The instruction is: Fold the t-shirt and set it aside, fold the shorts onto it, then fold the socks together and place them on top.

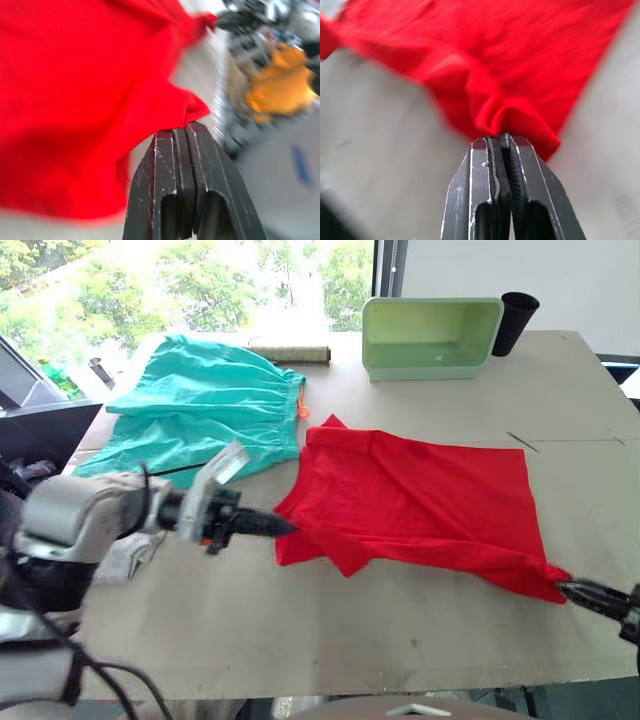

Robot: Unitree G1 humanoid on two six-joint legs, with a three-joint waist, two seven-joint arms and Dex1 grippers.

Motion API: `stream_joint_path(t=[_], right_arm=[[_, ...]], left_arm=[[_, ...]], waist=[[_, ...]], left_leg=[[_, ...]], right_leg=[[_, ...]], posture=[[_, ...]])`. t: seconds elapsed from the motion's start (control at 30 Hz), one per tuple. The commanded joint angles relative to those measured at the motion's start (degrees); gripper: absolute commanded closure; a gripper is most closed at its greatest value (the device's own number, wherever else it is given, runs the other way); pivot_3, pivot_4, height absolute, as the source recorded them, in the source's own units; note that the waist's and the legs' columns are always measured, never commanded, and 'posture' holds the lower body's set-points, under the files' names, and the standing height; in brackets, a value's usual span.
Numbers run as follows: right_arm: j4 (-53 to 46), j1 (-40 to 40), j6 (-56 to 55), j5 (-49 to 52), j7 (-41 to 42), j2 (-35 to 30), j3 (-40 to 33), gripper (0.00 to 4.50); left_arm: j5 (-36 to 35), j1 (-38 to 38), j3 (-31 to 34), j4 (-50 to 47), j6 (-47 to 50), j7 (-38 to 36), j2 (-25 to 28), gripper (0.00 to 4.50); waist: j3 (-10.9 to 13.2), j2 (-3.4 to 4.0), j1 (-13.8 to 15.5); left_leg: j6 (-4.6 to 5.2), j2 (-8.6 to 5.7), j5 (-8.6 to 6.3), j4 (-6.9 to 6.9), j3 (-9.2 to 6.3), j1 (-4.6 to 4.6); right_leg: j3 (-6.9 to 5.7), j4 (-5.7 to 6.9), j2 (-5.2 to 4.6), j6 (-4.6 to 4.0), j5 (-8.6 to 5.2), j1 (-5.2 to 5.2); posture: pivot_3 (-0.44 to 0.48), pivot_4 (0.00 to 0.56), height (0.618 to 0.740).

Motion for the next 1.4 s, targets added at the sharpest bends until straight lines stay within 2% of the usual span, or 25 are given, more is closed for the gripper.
stream_joint_path(t=[0.03, 0.23, 0.43, 0.5, 0.57, 0.63, 0.7, 0.83, 1.0, 1.07, 1.2, 1.4], right_arm=[[-3.88, 4.34, -2.43, -1.62, 4.39, -1.1, -0.62, 4.44], [-4.83, 11.76, -6.85, -7.57, 10.16, -2.92, 1.77, 4.44], [-2.93, 13.47, -10.01, -11.13, 12.2, -3.32, 2.3, 4.44], [-3.47, 15.76, -9.08, -10.93, 14.49, -3.94, 1.49, 4.44], [-3.34, 17.2, -9.87, -11.76, 15.4, -4.0, 1.11, 4.44], [-2.16, 15.7, -11.29, -12.27, 13.86, -2.95, 1.42, 4.44], [-0.94, 13.34, -11.23, -11.68, 12.11, -1.7, 1.48, 4.44], [2.3, 7.91, -8.25, -8.12, 8.98, 0.97, 0.5, 4.44], [5.94, 3.44, -5.43, -7.66, 5.09, 1.2, 0.71, 4.44], [6.41, 2.47, -4.94, -7.67, 4.17, 1.2, 0.97, 4.44], [7.56, -2.86, -0.27, -6.49, -2.27, 1.98, 1.48, 4.44], [7.75, -5.36, -0.73, -8.91, -6.21, 2.49, 4.09, 4.44]], left_arm=[[-1.9, 5.9, 2.3, -5.66, -2.97, -9.91, 7.55, 4.5], [-4.36, 19.53, 4.26, -11.93, -10.88, -12.16, 17.16, 4.5], [-2.66, 30.4, 7.05, -14.53, -18.02, -12.16, 19.21, 4.5], [-5.15, 33.87, 8.1, -14.76, -20.55, -12.16, 22.16, 4.5], [-3.92, 35.62, 7.99, -13.84, -23.87, -12.16, 23.28, 4.5], [-0.18, 34.22, 6.73, -12.02, -26.12, -12.16, 21.32, 4.5], [1.65, 29.78, 4.7, -10.0, -25.98, -10.52, 17.78, 4.5], [2.19, 14.73, -0.7, -4.9, -21.19, -6.41, 8.13, 4.5], [5.33, 3.21, -5.39, 0.94, -16.78, -2.49, -0.28, 4.5], [6.69, 1.07, -6.07, 2.71, -16.25, -1.25, -2.52, 4.5], [11.59, -5.98, -9.48, 8.95, -15.57, 4.6, -11.27, 4.5], [18.68, -8.26, -12.27, 14.32, -18.47, 8.72, -16.64, 4.5]], waist=[[0.0, 0.02, 0.14], [0.01, 0.11, 0.36], [0.03, 0.23, 0.26], [0.04, 0.24, 0.27], [0.04, 0.28, 0.39], [0.03, 0.29, 0.36], [0.03, 0.34, 0.32], [0.04, 0.3, 0.62], [0.04, 0.22, 0.48], [0.04, 0.2, 0.42], [0.1, 0.09, 0.37], [0.07, 0.04, 0.36]], left_leg=[[0.0, 0.0, -0.01, 0.0, -0.02, 0.0], [0.24, 0.0, -0.17, 0.01, -0.04, -0.02], [0.01, -0.01, -0.03, -0.24, -0.02, -0.02], [0.0, -0.01, -0.03, -0.32, -0.02, -0.02], [0.0, -0.01, -0.03, -0.4, -0.02, -0.02], [0.0, -0.01, -0.03, -0.42, -0.02, -0.02], [0.12, -0.01, -0.1, -0.43, -0.01, -0.02], [0.25, -0.01, -0.18, -0.36, -0.02, -0.05], [0.07, -0.04, -0.06, -0.29, 0.01, -0.09], [0.08, -0.05, -0.06, -0.27, 0.02, -0.09], [0.08, -0.04, -0.05, -0.1, -0.01, -0.07], [0.08, -0.04, -0.05, -0.02, -0.02, -0.06]], right_leg=[[0.0, -0.06, -0.01, 0.1, -0.09, -0.01], [0.05, -0.16, -0.1, 0.0, -0.28, 0.02], [0.08, -0.39, -0.08, 0.0, -0.28, -0.05], [0.05, -0.39, -0.08, -0.01, -0.28, -0.09], [0.04, -0.44, -0.08, -0.03, -0.29, -0.1], [0.03, -0.52, -0.08, -0.03, -0.29, -0.09], [0.03, -0.59, -0.08, -0.02, -0.29, -0.07], [0.03, -0.6, -0.07, -0.01, -0.28, -0.04], [0.0, -0.6, -0.06, 0.02, -0.25, 0.0], [-0.04, -0.55, -0.06, 0.15, -0.08, 0.0], [-0.11, -0.34, -0.07, 0.1, -0.04, 0.02], [-0.11, -0.21, -0.1, 0.05, -0.01, 0.01]], posture=[[0.0, 0.15, 0.74], [0.0, 0.15, 0.74], [0.0, 0.15, 0.74], [0.0, 0.15, 0.74], [0.0, 0.15, 0.74], [0.0, 0.15, 0.74], [0.0, 0.15, 0.74], [0.0, 0.15, 0.74], [0.0, 0.15, 0.74], [0.0, 0.15, 0.74], [0.0, 0.15, 0.74], [0.0, 0.15, 0.74]])
